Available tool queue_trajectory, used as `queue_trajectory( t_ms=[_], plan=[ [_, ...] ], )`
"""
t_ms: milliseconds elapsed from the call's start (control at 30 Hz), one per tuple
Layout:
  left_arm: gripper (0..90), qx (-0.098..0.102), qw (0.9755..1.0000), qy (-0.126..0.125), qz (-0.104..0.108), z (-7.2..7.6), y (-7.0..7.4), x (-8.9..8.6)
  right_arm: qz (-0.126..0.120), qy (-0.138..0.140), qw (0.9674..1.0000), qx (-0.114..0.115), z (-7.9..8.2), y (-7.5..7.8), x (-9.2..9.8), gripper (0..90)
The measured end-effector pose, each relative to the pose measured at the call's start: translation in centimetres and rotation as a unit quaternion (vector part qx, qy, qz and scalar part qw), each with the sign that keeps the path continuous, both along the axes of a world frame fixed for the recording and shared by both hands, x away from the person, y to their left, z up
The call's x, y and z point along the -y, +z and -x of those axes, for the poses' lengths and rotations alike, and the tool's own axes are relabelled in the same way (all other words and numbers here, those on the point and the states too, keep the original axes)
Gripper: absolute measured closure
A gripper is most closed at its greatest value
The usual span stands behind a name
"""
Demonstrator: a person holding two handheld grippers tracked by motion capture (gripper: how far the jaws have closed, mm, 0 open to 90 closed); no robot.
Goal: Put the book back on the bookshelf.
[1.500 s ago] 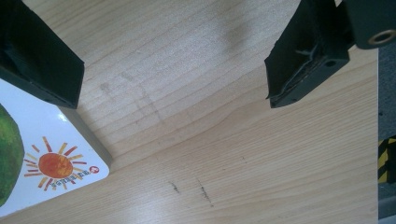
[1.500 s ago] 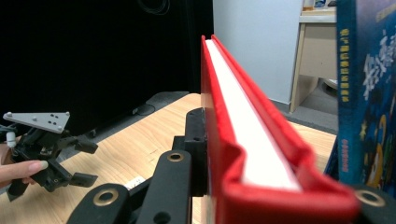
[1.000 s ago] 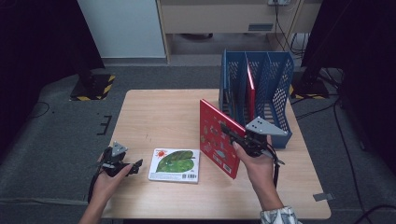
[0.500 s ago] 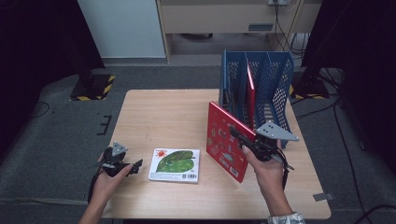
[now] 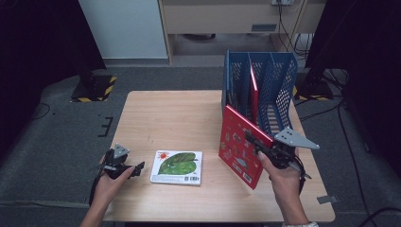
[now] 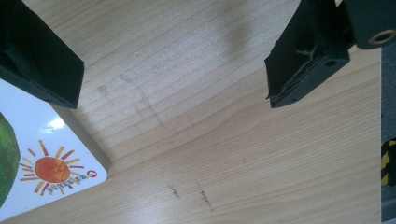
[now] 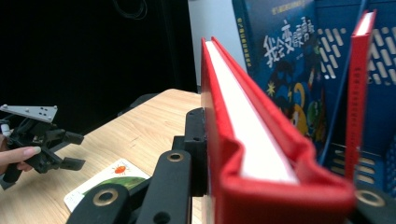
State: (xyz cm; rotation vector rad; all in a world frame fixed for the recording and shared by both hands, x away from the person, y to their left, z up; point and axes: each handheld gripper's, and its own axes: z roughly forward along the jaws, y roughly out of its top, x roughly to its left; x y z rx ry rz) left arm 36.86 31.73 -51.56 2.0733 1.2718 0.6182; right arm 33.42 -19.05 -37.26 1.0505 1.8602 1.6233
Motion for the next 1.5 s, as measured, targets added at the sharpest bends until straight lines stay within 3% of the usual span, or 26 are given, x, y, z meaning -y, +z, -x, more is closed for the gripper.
queue_trajectory(
  t_ms=[333,600,1000,1500],
  plan=[
    [3.4,0.000,1.0000,0.000,-0.004,0.0,0.0,0.1,-0.009,-0.011,0.9999,-0.002,1.5,0.6,2.0,79.7],
    [3.3,-0.002,0.9999,-0.005,-0.010,0.1,-0.1,0.4,-0.014,-0.013,0.9998,0.006,1.9,2.9,2.4,79.7],
    [3.3,-0.002,1.0000,-0.004,-0.007,0.1,-0.1,0.4,-0.018,-0.046,0.9986,0.018,0.1,6.4,3.3,79.6],
    [3.3,-0.002,1.0000,-0.004,-0.004,0.2,0.0,0.3,-0.005,-0.081,0.9964,0.024,-1.1,8.3,4.3,79.6]
  ],
)
